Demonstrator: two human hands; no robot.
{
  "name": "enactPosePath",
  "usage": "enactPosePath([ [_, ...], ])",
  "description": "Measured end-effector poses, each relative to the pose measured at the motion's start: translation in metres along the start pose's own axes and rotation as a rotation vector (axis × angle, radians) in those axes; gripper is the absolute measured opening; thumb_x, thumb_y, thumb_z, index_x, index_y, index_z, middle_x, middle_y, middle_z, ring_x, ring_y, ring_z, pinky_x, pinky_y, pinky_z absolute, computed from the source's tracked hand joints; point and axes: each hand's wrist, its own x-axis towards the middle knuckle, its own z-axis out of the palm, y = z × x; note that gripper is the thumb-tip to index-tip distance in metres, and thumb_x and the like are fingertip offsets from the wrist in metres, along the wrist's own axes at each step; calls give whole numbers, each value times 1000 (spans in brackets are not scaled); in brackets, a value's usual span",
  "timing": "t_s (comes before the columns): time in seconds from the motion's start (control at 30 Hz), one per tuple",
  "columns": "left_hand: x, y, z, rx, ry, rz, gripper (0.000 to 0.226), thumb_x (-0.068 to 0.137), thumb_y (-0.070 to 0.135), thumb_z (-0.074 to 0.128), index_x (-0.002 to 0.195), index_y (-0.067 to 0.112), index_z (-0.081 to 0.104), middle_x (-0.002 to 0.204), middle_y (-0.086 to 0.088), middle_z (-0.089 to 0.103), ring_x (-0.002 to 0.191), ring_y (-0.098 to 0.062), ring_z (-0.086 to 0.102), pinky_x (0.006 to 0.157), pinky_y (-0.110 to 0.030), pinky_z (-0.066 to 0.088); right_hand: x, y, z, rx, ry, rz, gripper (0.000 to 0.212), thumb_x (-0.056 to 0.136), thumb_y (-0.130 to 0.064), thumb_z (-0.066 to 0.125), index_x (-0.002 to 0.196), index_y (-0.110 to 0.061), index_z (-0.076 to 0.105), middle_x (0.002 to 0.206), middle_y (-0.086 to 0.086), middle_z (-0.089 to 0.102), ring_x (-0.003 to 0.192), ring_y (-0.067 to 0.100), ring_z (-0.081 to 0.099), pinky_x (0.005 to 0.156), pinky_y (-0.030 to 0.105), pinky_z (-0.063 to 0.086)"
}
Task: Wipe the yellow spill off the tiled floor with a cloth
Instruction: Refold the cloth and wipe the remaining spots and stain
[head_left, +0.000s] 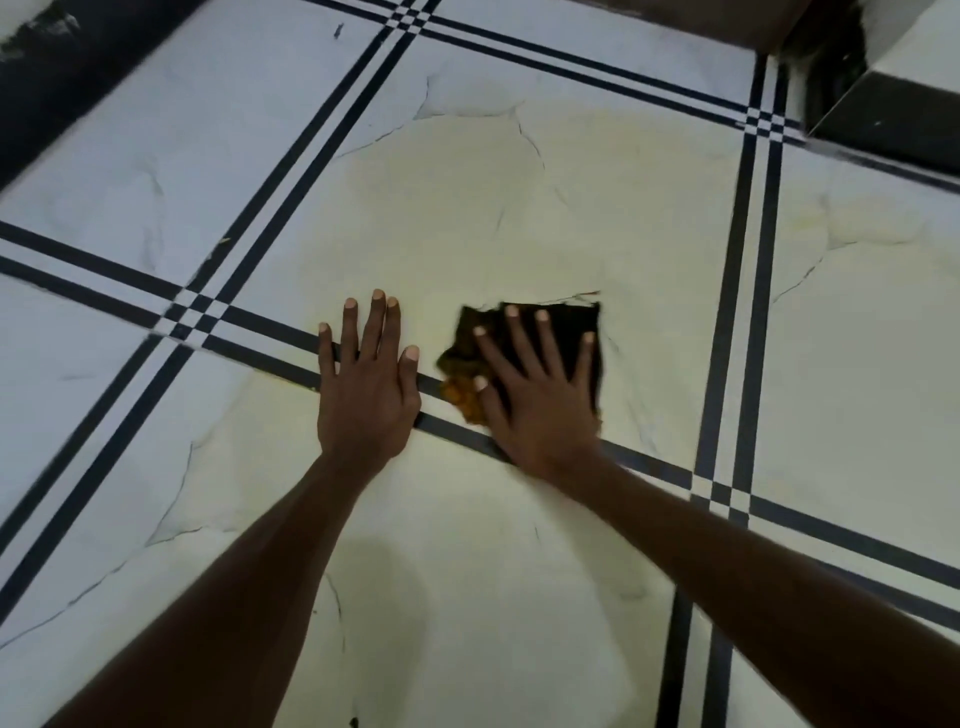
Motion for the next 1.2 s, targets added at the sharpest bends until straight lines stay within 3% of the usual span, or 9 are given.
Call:
enactPosePath([
  [0.07,0,0,0,-16,5,-5,61,109,42,11,164,16,18,173,-4,15,161,-28,7,129,-57,11,22,-28,8,20,-20,-98,57,108,-53,22,164,-39,23,175,0,16,162,31,7,124,70,1],
  [0.17,0,0,0,-61,19,-8,59,111,42,12,164,17,21,173,-3,18,161,-26,7,129,-55,9,93,-13,6,25,-50,-209,58,107,-54,22,162,-40,29,173,-2,22,162,29,15,126,65,5],
  [0.27,0,-2,2,-58,16,-11,61,110,45,10,165,18,17,173,-1,15,162,-25,6,130,-55,8,124,52,-6,25,-86,-16,63,104,-59,17,164,-38,22,175,-2,15,162,28,9,128,58,2],
  [0.37,-1,-2,3,-46,13,-10,63,110,46,9,165,17,16,173,-2,13,162,-26,5,130,-55,8,94,105,-14,47,0,215,63,106,-58,16,165,-35,19,175,2,13,163,29,6,129,60,1],
  [0.43,0,-1,3,-55,25,-3,63,109,46,10,165,17,17,173,-2,14,161,-27,6,130,-55,8,51,98,-14,10,46,275,63,107,-56,15,165,-33,19,175,4,13,162,30,6,128,62,5],
  [0.57,-1,0,0,-67,36,-11,65,108,49,8,164,17,20,173,-3,16,161,-27,7,129,-56,9,-8,23,1,-6,32,71,60,108,-50,23,165,-33,22,175,6,15,162,33,6,128,61,7],
  [0.73,0,3,-3,-96,39,-1,69,107,51,5,164,16,23,172,-4,19,161,-27,8,130,-55,7,46,6,7,58,-18,-148,60,106,-54,21,162,-34,33,173,3,24,161,30,15,129,59,7],
  [0.97,-4,0,-1,-112,53,21,66,108,51,7,162,19,27,171,-6,22,161,-30,10,130,-55,5,2,20,8,74,32,130,61,108,-52,17,165,-30,21,175,2,13,163,27,3,130,55,2],
  [1.2,-14,13,-9,15,64,32,63,109,44,16,154,9,44,159,-20,44,151,-41,34,126,-58,21,-59,-4,8,196,47,54,59,108,-45,26,164,-25,28,174,4,17,163,26,5,131,51,2],
])
